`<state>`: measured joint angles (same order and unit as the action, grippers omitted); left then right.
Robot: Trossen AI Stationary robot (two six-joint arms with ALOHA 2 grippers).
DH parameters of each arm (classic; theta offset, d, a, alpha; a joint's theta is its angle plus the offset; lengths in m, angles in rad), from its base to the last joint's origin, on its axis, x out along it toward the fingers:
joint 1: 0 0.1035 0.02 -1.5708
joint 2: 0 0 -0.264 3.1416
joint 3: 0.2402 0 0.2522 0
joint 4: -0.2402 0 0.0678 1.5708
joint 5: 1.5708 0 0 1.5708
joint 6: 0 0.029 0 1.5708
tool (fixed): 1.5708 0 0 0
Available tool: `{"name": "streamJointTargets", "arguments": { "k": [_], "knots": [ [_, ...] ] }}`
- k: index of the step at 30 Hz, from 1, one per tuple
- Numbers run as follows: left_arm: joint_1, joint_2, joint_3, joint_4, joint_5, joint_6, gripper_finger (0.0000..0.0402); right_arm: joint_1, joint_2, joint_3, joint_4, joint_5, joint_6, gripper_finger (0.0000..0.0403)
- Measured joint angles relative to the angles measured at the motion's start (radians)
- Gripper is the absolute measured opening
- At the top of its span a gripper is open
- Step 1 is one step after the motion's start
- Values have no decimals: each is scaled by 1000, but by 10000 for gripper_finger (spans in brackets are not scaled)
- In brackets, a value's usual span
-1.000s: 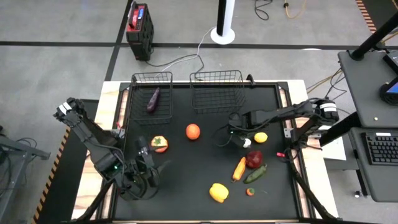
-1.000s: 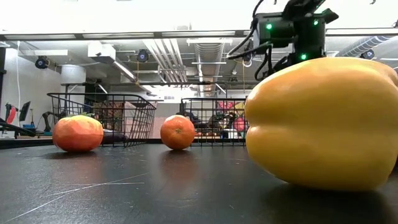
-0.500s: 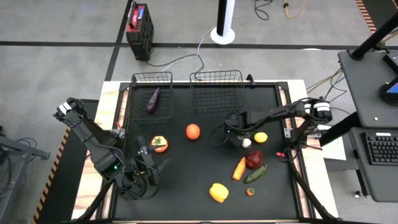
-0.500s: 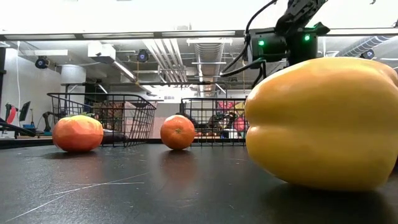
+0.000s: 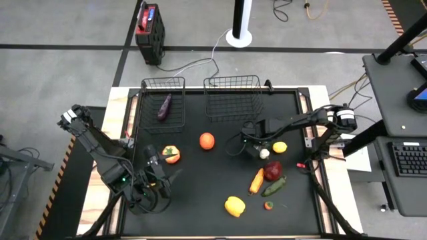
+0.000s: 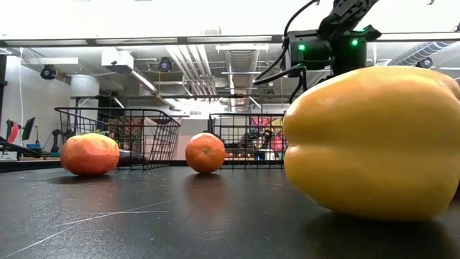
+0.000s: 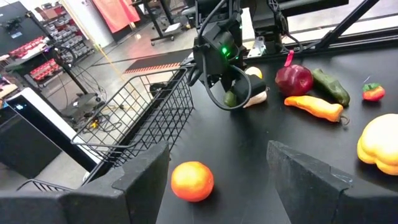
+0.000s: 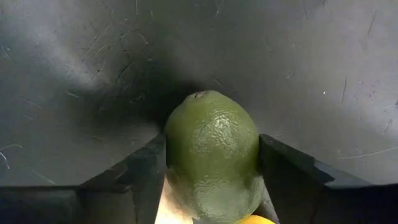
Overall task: Sort produce into baskets
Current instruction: Put the green lime into the right black wire basket
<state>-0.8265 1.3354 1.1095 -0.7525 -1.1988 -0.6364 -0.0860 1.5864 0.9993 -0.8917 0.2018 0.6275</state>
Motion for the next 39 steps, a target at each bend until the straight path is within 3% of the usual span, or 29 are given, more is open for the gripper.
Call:
{"name": "streamJointTargets", "arguments": {
  "k": [12, 17, 22, 31, 36, 39],
  "knots": [
    [0, 0, 0, -1, 0, -1, 252, 2, -65, 58, -26, -24, -21, 203],
    [4, 0, 0, 0, 0, -1, 252, 13, -136, 173, -8, -51, -78, 203],
    [12, 0, 0, 0, -8, -1, 252, -7, -150, 319, 82, -12, -203, 203],
    [13, -10, 16, -5, -75, -57, 252, -153, -12, 580, 85, 7, -488, 203],
    [13, -35, 27, -5, -72, -89, 252, -265, 90, 670, -18, -54, -627, 203],
    [13, -55, 27, -5, -70, -94, 252, -329, 155, 718, -107, -64, -630, 203]
  ]
}}
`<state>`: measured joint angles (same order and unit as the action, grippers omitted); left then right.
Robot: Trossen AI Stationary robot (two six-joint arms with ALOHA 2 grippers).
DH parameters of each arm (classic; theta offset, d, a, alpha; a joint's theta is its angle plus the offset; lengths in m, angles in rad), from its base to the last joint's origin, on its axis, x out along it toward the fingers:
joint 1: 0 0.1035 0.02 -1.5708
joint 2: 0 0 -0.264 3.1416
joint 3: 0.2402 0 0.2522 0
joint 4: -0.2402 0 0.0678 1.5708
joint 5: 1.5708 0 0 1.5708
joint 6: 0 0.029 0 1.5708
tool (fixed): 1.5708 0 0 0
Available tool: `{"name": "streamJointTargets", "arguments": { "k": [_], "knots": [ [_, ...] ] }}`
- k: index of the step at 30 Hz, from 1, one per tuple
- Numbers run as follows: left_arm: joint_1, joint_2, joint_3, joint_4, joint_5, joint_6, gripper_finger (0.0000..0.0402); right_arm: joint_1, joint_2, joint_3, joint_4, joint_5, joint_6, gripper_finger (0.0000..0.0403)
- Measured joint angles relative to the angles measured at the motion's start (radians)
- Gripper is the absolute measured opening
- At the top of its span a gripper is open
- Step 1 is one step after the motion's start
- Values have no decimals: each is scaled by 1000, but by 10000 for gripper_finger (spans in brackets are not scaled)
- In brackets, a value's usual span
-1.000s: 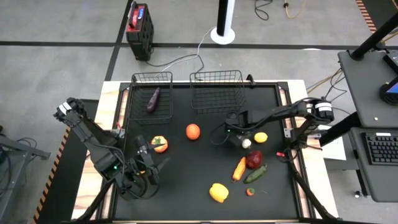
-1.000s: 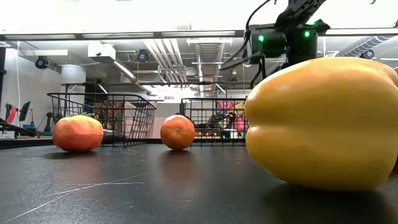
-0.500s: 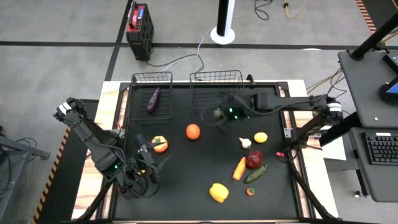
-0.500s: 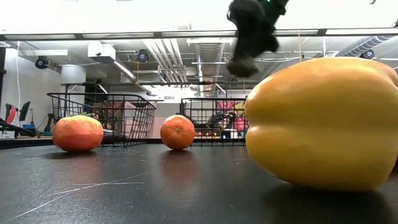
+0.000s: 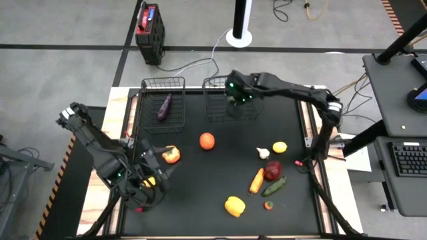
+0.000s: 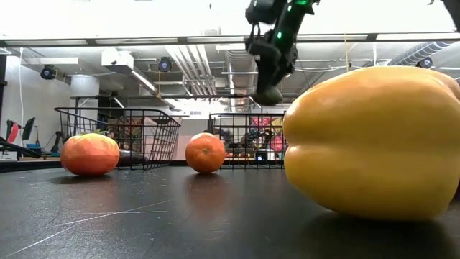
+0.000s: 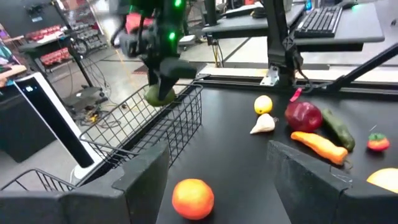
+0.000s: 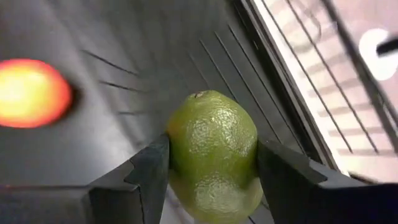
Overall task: Sort produce into baskets
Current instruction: Put the green lime into the right black wire basket
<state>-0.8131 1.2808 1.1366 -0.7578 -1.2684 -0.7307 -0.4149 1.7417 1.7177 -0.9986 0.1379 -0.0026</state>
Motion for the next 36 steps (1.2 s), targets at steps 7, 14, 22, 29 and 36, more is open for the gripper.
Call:
{"name": "streamJointTargets", "arguments": {
  "k": [7, 14, 22, 29, 36],
  "knots": [
    [0, -8, 0, -35, 1, -1, 252, -97, 115, 44, -63, -7, -13, 203],
    [0, -7, 0, -47, 0, -1, 252, -144, 160, 47, -58, -16, -104, 203],
    [0, -7, 0, -67, -6, -1, 252, -155, 190, 47, -61, -60, -419, 203],
    [0, -7, 0, -78, -6, -1, 252, -155, 202, 46, -38, -60, -528, 203],
    [0, -7, 0, -90, -6, -1, 252, -155, 218, 46, -36, -60, -528, 203]
  ]
}}
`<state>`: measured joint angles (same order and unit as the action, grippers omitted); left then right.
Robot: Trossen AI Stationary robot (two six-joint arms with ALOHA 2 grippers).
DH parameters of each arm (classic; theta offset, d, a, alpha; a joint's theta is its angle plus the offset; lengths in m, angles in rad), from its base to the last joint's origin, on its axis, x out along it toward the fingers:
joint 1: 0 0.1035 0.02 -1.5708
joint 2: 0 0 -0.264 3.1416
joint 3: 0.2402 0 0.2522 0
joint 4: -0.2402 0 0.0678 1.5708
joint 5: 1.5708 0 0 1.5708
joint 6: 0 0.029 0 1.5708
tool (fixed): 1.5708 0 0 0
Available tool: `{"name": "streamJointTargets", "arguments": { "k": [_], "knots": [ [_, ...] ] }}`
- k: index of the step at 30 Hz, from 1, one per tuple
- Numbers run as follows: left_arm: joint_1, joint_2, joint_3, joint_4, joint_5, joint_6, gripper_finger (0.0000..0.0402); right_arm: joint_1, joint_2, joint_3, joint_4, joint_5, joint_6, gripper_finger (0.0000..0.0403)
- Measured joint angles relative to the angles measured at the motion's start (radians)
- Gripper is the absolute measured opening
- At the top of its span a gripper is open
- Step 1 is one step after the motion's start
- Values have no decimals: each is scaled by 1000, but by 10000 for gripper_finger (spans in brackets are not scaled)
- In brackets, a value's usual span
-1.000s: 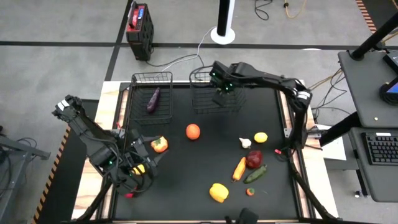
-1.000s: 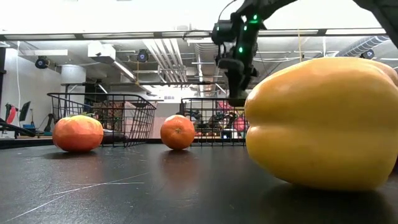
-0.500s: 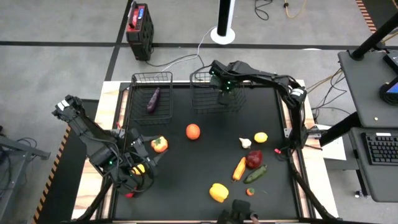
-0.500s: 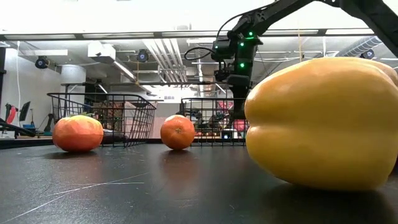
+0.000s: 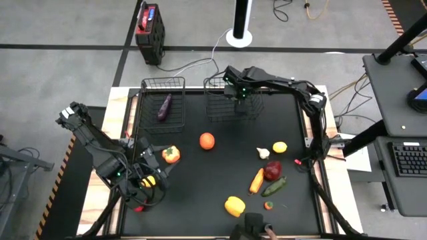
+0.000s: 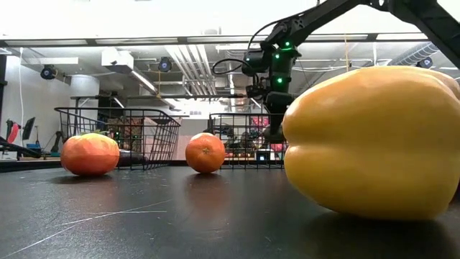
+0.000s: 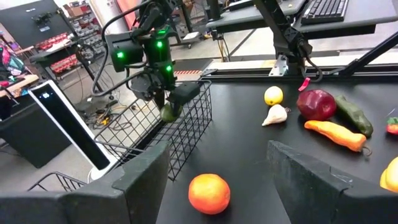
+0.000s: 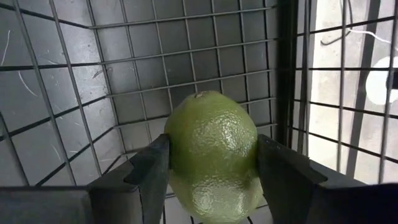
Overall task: Sort produce into baskets
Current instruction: Put the green lime into the right black wire basket
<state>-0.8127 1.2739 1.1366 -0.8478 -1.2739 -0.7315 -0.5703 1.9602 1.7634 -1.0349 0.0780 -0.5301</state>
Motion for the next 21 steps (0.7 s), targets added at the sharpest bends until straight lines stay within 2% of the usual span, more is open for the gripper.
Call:
{"name": "streamJointTargets", "arguments": {
  "k": [11, 16, 21],
  "knots": [
    [0, 0, 0, -8, 0, 0, 252, -6, 0, 0, 25, -3, 43, 203],
    [0, 0, 0, -8, 0, 0, 252, -7, 0, -1, 88, -3, 162, 203],
    [0, 0, 0, -9, 0, 0, 252, -6, 6, -1, 90, -2, 361, 203]
  ]
}}
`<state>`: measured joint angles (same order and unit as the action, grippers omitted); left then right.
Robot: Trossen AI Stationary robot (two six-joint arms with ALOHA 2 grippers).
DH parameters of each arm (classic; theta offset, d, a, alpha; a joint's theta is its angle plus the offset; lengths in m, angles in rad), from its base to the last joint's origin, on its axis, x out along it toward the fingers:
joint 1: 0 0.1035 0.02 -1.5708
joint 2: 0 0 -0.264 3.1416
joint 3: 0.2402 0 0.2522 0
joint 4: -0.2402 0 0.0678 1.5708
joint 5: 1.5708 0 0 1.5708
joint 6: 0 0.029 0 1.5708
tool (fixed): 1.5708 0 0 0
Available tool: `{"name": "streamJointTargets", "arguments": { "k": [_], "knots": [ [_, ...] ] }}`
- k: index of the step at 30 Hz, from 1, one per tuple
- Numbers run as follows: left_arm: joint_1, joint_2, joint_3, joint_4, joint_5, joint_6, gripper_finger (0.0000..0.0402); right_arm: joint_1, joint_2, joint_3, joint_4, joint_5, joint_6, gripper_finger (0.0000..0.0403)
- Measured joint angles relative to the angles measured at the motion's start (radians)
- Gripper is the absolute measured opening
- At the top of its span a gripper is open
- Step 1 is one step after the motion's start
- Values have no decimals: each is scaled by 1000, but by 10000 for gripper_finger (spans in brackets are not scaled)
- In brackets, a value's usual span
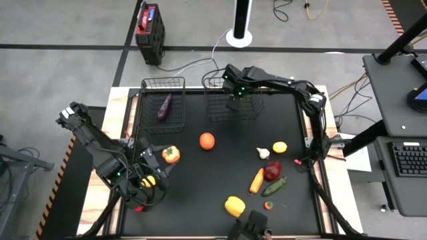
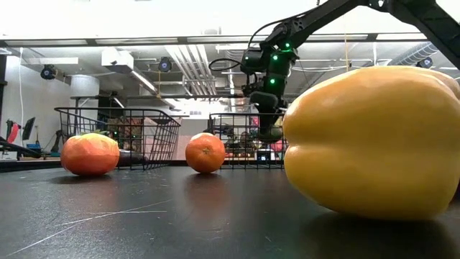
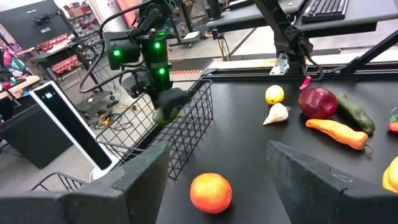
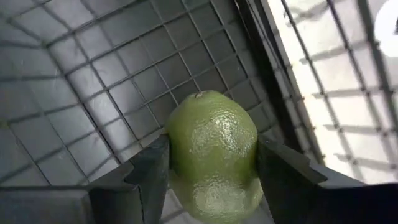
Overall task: Sort produce into baskets
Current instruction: Put the green lime into the right black wire basket
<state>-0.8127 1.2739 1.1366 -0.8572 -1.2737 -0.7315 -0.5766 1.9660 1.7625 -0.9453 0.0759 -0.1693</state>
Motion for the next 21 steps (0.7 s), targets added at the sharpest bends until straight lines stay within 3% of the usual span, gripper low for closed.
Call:
{"name": "streamJointTargets", "arguments": {
  "k": [8, 21],
  "knots": [
    [0, 0, 0, -4, 0, 0, 252, 0, 2, -1, -51, 3, 385, 203],
    [1, 0, 0, -10, -1, 0, 252, -2, 14, -3, -57, 56, 450, 203]
  ]
}}
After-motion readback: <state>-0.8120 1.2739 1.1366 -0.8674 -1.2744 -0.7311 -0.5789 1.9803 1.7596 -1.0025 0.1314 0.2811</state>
